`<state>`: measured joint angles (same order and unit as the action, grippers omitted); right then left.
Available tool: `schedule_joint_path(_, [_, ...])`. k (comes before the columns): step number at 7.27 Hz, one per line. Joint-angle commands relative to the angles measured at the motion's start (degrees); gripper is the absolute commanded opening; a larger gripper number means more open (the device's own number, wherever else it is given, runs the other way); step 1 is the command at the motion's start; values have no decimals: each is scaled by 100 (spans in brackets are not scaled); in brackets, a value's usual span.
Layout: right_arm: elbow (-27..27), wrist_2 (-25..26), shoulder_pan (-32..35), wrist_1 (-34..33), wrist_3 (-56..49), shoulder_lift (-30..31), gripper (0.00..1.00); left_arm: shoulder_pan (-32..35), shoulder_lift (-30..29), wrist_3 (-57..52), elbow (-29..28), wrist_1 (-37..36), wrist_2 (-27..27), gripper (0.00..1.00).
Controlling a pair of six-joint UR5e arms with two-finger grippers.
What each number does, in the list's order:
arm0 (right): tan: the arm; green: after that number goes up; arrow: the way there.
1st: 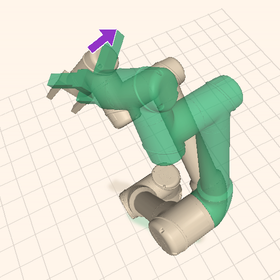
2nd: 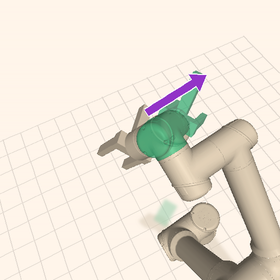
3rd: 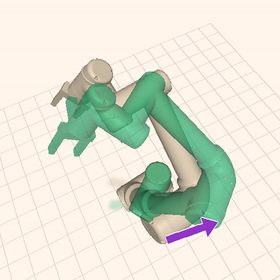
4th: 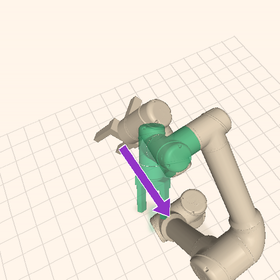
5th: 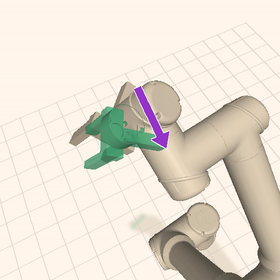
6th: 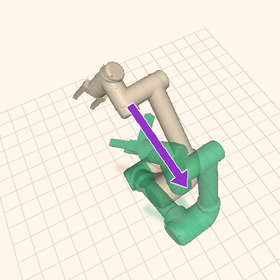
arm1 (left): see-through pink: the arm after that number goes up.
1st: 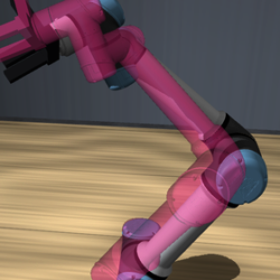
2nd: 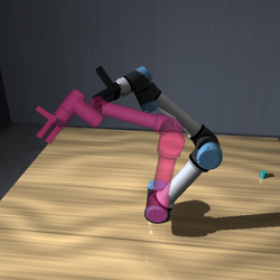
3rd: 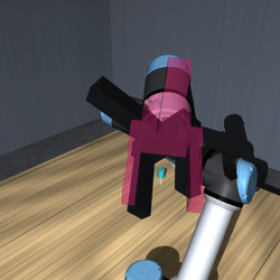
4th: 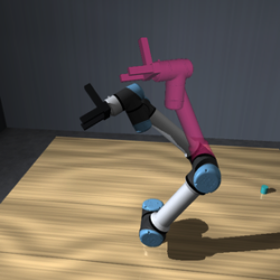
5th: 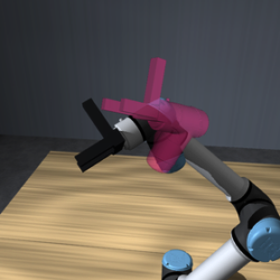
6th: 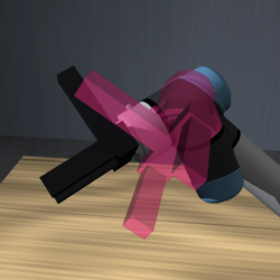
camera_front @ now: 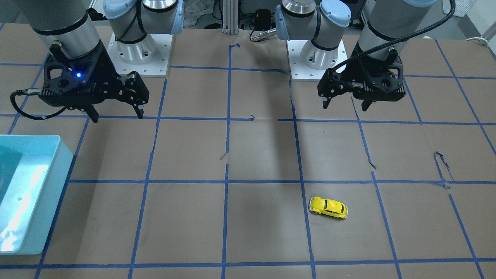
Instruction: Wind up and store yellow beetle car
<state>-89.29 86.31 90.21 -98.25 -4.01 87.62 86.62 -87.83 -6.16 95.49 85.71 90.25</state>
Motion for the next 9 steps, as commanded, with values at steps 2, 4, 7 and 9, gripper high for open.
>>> schedule_joint_path(2, [-1,0,-21,-1,32,9,100,4,-7,10,5,-1,-34,100])
schedule_joint_path(4, [-1,0,-29,-10,32,18,100,4,-33,27,5,-18,-34,100])
schedule_joint_path(7, [-1,0,-30,17,32,27,100,-5,-50,-8,14,-36,-25,100])
schedule_joint_path(9, [-1,0,-38,34,67,27,100,-13,-51,-8,14,-36,54,100])
